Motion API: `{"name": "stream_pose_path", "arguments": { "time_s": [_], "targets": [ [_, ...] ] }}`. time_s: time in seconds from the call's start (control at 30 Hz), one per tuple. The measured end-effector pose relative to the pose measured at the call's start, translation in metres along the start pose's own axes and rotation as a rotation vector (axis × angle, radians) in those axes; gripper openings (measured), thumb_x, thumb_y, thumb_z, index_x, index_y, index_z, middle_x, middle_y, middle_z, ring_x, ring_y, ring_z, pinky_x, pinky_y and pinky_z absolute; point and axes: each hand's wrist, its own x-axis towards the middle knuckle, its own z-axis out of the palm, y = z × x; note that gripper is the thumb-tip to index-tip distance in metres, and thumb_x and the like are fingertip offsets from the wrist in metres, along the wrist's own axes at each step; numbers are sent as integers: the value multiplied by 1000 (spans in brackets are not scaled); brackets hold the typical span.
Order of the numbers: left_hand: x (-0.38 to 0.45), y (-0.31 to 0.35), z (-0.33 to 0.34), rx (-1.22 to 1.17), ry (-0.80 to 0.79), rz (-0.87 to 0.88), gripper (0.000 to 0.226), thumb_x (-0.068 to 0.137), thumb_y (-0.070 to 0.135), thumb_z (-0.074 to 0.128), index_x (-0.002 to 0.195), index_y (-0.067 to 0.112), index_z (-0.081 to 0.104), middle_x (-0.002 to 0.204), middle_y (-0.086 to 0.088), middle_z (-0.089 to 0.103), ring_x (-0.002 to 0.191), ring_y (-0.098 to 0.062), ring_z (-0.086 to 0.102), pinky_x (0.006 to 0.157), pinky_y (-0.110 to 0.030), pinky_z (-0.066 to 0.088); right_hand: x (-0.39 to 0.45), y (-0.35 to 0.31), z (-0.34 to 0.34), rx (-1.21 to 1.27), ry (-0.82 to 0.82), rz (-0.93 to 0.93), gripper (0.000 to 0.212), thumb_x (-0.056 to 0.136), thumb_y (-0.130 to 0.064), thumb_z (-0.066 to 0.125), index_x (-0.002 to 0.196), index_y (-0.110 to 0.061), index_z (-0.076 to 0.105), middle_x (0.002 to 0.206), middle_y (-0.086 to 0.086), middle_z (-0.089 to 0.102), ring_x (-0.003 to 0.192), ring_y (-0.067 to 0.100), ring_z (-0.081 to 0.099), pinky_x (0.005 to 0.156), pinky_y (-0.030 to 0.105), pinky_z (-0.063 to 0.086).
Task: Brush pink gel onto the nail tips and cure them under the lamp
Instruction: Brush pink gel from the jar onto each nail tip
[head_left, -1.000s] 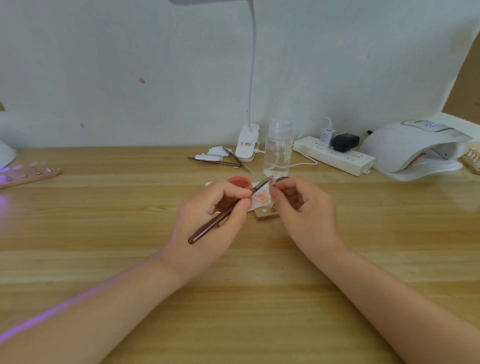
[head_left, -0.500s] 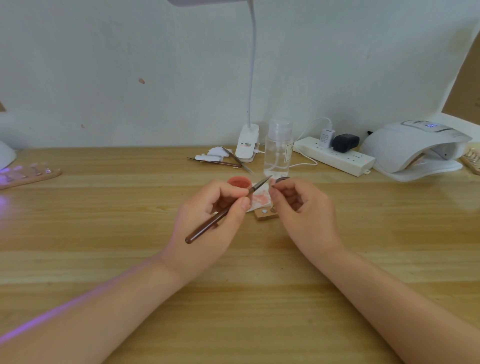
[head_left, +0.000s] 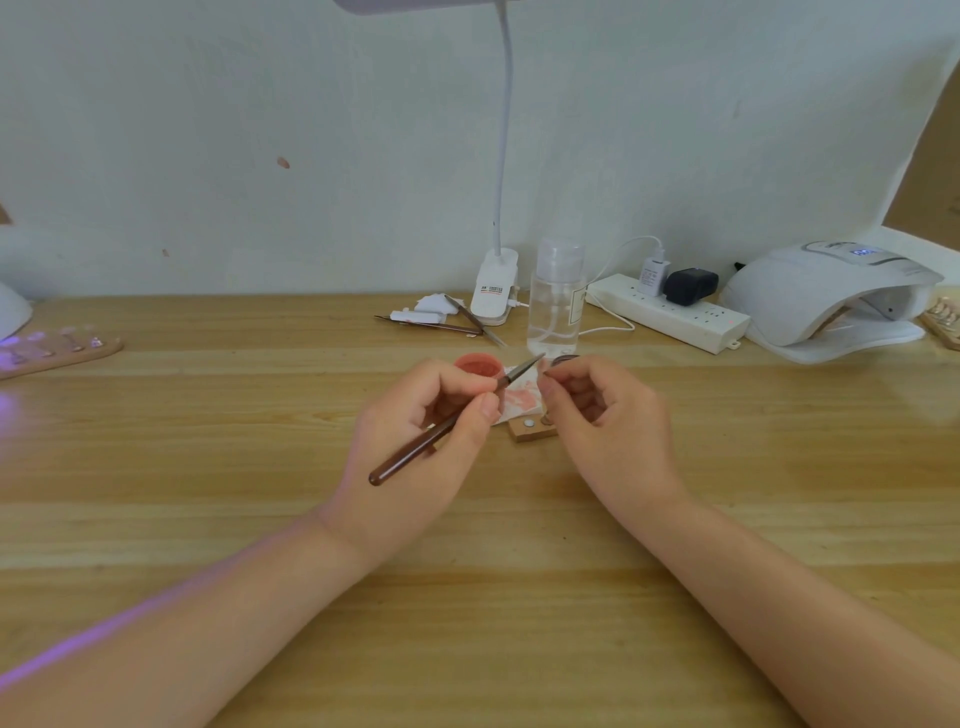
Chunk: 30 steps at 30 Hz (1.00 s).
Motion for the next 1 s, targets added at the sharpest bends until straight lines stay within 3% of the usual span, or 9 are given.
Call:
{"name": "stream_pose_path", "arguments": {
  "time_s": [0.13, 0.2, 0.43, 0.57, 0.7, 0.8, 1.0],
  "targets": [
    [-1, -1, -3, -14, -31, -8, 1, 82, 27, 61, 80, 27, 62, 78, 9, 69, 73, -3, 64, 68, -25, 53, 1, 0, 0, 14, 5, -7, 7, 87, -11, 66, 89, -17, 67, 74, -8, 66, 66, 4, 62, 64, 17, 51],
    [-1, 0, -4, -20, -14, 22, 8, 81, 30, 56, 78, 24, 59, 73, 5, 67, 66, -5, 60, 63, -27, 51, 1, 1, 0, 15, 4, -4, 7, 87, -11, 66, 90, -18, 66, 75, -9, 66, 67, 5, 62, 65, 16, 51],
    [1, -3, -1, -78, 4, 10, 17, 83, 11, 63, 88, 27, 64, 88, 13, 71, 83, 4, 66, 71, -8, 47, 1, 0, 0, 27, -11, -21, 5, 87, -11, 66, 89, -15, 67, 76, -7, 67, 67, 7, 63, 65, 17, 51],
    [1, -5, -2, -18, -46, 62, 23, 82, 10, 64, 89, 32, 64, 89, 12, 68, 83, 5, 63, 72, -8, 45, 1, 0, 0, 58, -22, -3, 5, 87, -10, 66, 91, -12, 67, 77, -3, 68, 69, 12, 65, 66, 24, 54],
    [0, -6, -5, -55, -77, 37, 6, 82, 25, 61, 86, 29, 61, 87, 19, 68, 83, 3, 63, 74, -11, 46, 1, 1, 1, 102, -10, 33, 7, 88, -10, 65, 89, -17, 66, 76, -4, 68, 69, 12, 65, 65, 26, 54],
    [0, -5, -7, -60, -46, 44, 6, 81, 29, 57, 85, 26, 59, 81, 15, 68, 75, 0, 62, 69, -13, 46, 1, 2, 1, 117, 4, 47, 6, 87, -11, 66, 89, -17, 66, 76, -2, 68, 69, 15, 65, 65, 29, 54],
    [1, -3, -2, -55, -48, 42, 21, 83, 12, 64, 90, 31, 63, 91, 8, 69, 85, 4, 64, 72, -8, 46, 1, 1, 2, 111, 7, 17, 7, 87, -11, 67, 88, -18, 66, 75, -5, 67, 68, 12, 64, 63, 23, 53]
  ]
}}
